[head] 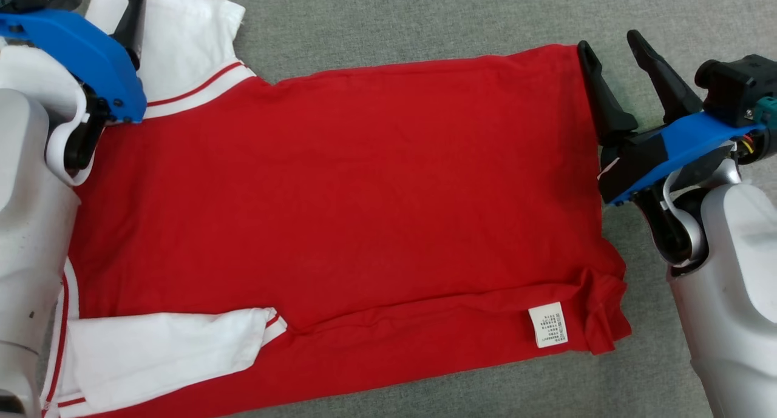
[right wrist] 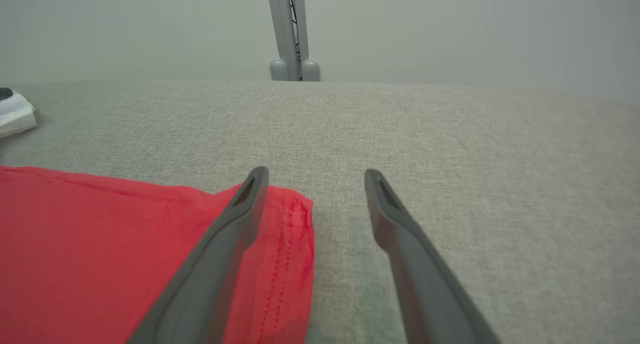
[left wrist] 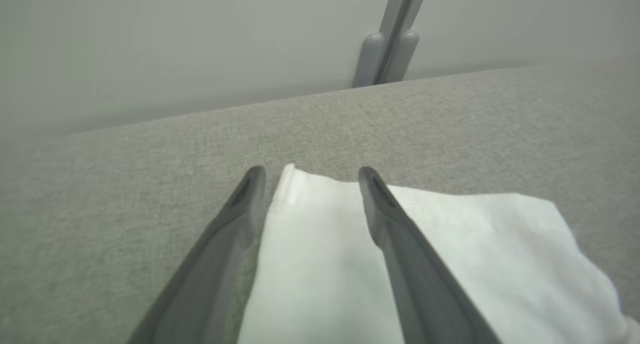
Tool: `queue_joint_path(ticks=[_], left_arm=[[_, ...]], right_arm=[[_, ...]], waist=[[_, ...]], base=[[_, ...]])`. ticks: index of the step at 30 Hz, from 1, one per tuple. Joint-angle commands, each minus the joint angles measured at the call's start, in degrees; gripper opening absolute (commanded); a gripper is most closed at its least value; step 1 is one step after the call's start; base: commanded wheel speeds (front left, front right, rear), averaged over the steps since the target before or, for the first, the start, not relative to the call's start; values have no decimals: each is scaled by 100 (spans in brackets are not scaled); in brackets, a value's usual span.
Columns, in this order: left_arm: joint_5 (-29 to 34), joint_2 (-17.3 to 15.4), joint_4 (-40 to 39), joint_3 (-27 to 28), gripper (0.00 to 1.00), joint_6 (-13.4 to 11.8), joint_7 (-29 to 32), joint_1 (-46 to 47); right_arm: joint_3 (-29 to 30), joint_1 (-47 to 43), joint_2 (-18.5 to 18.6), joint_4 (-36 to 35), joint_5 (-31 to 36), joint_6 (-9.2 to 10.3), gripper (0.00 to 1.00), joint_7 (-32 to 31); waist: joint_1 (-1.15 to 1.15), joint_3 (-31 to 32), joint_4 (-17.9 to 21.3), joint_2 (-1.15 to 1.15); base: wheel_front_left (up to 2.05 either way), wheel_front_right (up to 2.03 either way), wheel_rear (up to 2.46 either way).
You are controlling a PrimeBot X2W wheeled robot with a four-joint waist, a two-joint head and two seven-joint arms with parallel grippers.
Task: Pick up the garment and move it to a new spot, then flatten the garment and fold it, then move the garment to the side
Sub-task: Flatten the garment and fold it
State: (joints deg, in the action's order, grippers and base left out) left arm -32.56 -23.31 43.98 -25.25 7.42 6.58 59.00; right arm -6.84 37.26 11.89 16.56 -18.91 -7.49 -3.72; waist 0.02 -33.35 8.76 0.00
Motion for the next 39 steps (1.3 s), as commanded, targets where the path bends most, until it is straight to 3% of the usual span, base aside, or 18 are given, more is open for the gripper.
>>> queue_joint_path(ticks=[1, 10, 11, 12, 13, 23, 35, 36, 37, 39], left_arm=[[-40, -129, 151, -122, 100, 5, 35, 114], [-630, -159, 688, -639, 100, 6, 250, 246], [-722, -135, 713, -687, 52, 6, 331, 238], [-759, -143, 707, -760, 23, 6, 385, 252], [-802, -172, 683, -836, 0, 6, 405, 278], [-1042, -355, 490, -1233, 0, 6, -144, 566], [-1278, -305, 360, -1703, 0, 6, -451, 723], [-1294, -294, 355, -1731, 0, 6, -488, 731], [-1316, -281, 355, -1755, 0, 6, -518, 737], [-1357, -252, 362, -1810, 0, 6, -585, 738]], right_arm=[[-73, 121, -12, 25, -55, -1, 100, 37], [-278, 288, 43, 136, -252, -1, 100, 141], [-294, 290, 45, 156, -268, -1, 100, 150], [-313, 292, 47, 179, -268, -1, 100, 162], [-327, 304, 48, 204, -271, -1, 100, 171], [-463, 287, 182, 402, -433, -1, 100, -82], [-636, 565, 212, 906, -700, -1, 100, -563], [-644, 607, 205, 978, -722, -1, 71, -542], [-654, 641, 210, 1047, -738, -1, 0, -523], [-691, 697, 225, 1201, -740, -1, 0, -516]], waist=[[-2, -43, 51, 0], [-2, -128, 130, 0], [-2, -123, 133, 0], [-2, -121, 140, 0], [-2, -117, 142, 0], [-2, 77, 76, 0], [-2, 66, -165, 0], [-2, 68, -175, 0], [-2, 74, -191, 0], [-2, 104, -227, 0]], base=[[0, 0, 0], [0, 0, 0], [0, 0, 0], [0, 0, 0], [0, 0, 0], [0, 0, 0], [0, 0, 0], [0, 0, 0], [0, 0, 0], [0, 0, 0]])
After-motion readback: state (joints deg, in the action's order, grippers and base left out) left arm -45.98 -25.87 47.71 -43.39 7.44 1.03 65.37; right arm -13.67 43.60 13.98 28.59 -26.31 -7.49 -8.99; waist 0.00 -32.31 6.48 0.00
